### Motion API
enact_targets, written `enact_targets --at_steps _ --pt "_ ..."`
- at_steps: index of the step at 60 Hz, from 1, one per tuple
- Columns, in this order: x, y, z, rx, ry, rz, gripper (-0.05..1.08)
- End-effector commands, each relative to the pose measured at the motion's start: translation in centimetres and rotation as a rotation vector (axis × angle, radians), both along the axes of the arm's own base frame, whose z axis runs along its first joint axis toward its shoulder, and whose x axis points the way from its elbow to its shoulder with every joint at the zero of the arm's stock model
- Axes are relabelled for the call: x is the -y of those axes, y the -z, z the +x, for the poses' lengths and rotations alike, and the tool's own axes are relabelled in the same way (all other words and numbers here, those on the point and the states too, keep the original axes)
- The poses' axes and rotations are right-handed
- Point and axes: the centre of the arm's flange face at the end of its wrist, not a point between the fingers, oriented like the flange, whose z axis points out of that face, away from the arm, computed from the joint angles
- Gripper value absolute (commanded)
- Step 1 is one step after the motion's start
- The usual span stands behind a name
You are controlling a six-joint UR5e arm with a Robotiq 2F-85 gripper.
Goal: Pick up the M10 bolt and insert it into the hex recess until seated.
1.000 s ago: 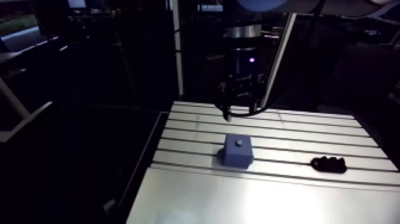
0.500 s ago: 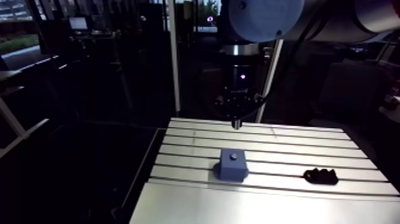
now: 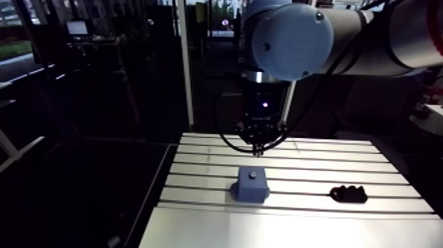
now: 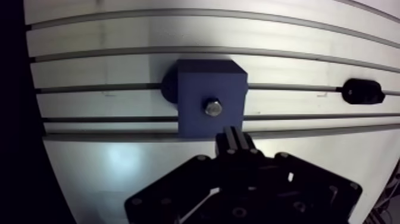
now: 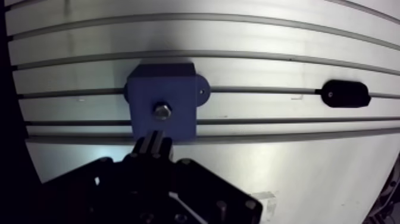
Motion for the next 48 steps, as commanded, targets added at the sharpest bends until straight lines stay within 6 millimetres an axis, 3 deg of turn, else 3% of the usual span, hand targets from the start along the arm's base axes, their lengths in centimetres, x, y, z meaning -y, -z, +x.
enact_targets --at_steps 1,48 --pt "-0.6 0.6 -0.1 0.011 0.036 -0.080 1.08" --pt "-0.7 3.7 0.1 0.031 0.017 -0.058 1.08"
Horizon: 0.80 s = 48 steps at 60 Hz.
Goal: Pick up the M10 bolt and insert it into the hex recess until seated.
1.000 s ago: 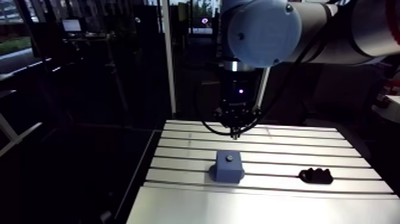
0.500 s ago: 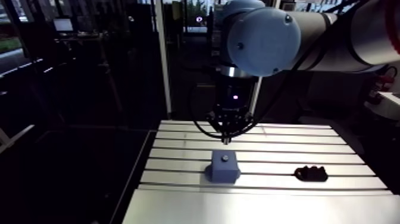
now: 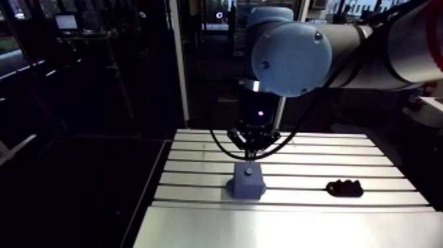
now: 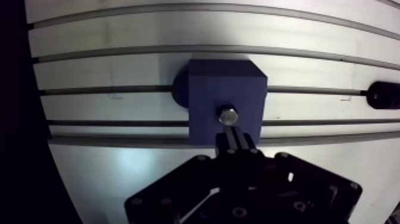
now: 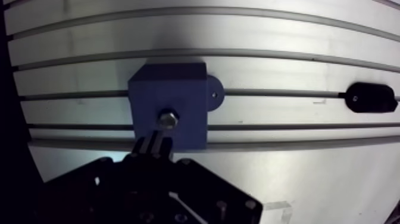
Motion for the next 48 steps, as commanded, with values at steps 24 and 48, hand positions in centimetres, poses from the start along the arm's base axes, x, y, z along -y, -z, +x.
enact_targets --at_steps 24,48 --pt "-0.1 1.5 -0.2 -0.012 -0.014 0.009 1.08" --pt "-0.2 2.2 -0.5 0.002 -0.027 0.016 1.08"
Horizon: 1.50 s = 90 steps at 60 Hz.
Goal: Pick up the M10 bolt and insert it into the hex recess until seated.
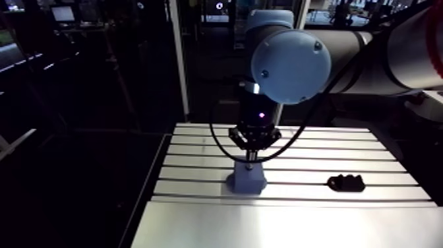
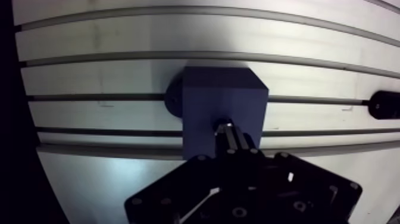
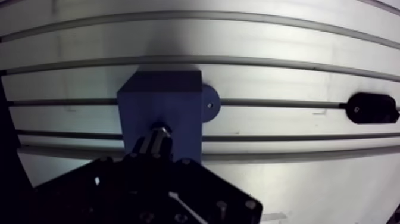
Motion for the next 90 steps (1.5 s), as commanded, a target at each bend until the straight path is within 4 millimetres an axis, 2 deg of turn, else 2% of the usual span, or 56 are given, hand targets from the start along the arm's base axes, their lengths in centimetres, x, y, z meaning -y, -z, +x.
enact_targets --at_steps 1,90 --pt "0.0 0.2 -0.1 0.004 -0.005 0.001 1.08" --pt "0.2 1.8 0.0 0.037 -0.025 0.000 1.08"
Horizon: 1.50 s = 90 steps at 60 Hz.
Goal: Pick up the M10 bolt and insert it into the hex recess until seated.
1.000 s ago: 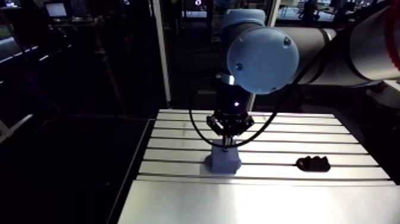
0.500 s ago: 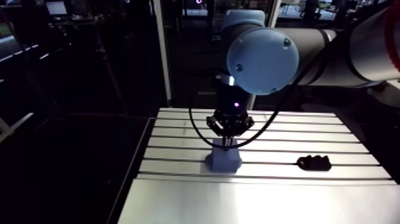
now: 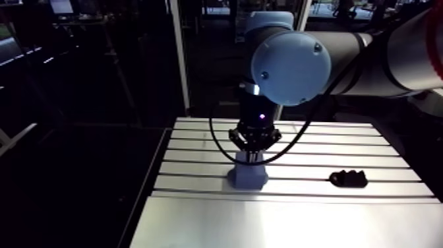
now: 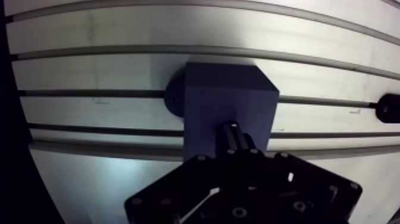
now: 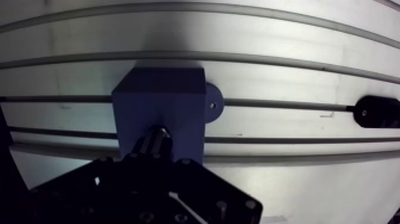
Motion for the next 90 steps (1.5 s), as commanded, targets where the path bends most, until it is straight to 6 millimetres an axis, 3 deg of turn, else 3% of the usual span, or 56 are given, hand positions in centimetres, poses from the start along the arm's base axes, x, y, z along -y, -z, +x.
enact_targets --at_steps 1,73,90 --pt "0.01 0.08 0.01 0.001 -0.002 -0.001 1.08" --pt "-0.07 0.57 0.11 0.011 -0.004 -0.001 1.08" --pt "-0.22 -0.16 -0.04 -0.002 -0.011 -0.002 1.08"
